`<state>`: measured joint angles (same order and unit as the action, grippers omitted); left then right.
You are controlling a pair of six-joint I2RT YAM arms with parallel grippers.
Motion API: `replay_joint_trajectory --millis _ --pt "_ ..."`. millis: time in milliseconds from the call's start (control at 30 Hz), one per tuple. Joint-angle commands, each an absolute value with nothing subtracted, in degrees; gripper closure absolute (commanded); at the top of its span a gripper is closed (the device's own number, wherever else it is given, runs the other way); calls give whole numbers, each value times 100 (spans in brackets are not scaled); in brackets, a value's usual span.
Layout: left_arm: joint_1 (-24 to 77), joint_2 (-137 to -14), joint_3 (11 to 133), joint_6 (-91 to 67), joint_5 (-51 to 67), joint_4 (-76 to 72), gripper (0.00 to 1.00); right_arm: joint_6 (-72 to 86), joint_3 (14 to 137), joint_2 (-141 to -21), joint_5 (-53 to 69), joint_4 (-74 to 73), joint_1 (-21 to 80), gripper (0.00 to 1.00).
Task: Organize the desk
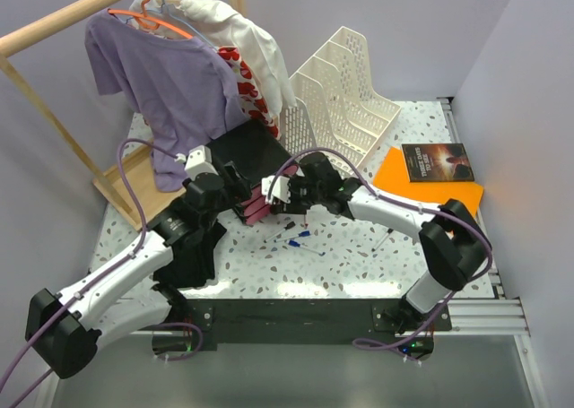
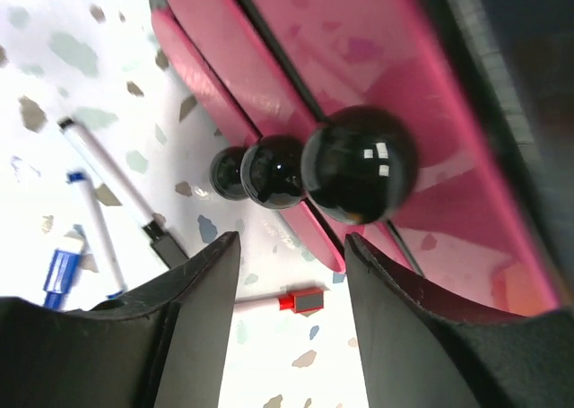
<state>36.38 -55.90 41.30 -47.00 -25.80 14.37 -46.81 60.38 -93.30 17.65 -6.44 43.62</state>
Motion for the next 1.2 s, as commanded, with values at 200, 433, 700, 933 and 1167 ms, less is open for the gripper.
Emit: replay_joint_trajectory --millis 200,433,700,933,1167 --pt "3604 -4931 4729 -3281 -2681 2373 1 -4289 6425 -8737 2434 -2020 4342 53" --pt "3612 -4176 4597 -2286 -1645 2276 10 -4570 6425 -8534 2759 -2671 4298 89" --pt "3621 -4402 4140 -1635 508 1837 57 -4597 6970 -8342 3347 -3691 3711 100" --pt "4077 -4965 4025 -1512 1126 1065 80 -4141 6724 -7543 3586 -3823 2814 100" --pt "5167 -6089 4227 -1187 283 738 90 -3683 6241 -7040 3928 -3560 1839 91"
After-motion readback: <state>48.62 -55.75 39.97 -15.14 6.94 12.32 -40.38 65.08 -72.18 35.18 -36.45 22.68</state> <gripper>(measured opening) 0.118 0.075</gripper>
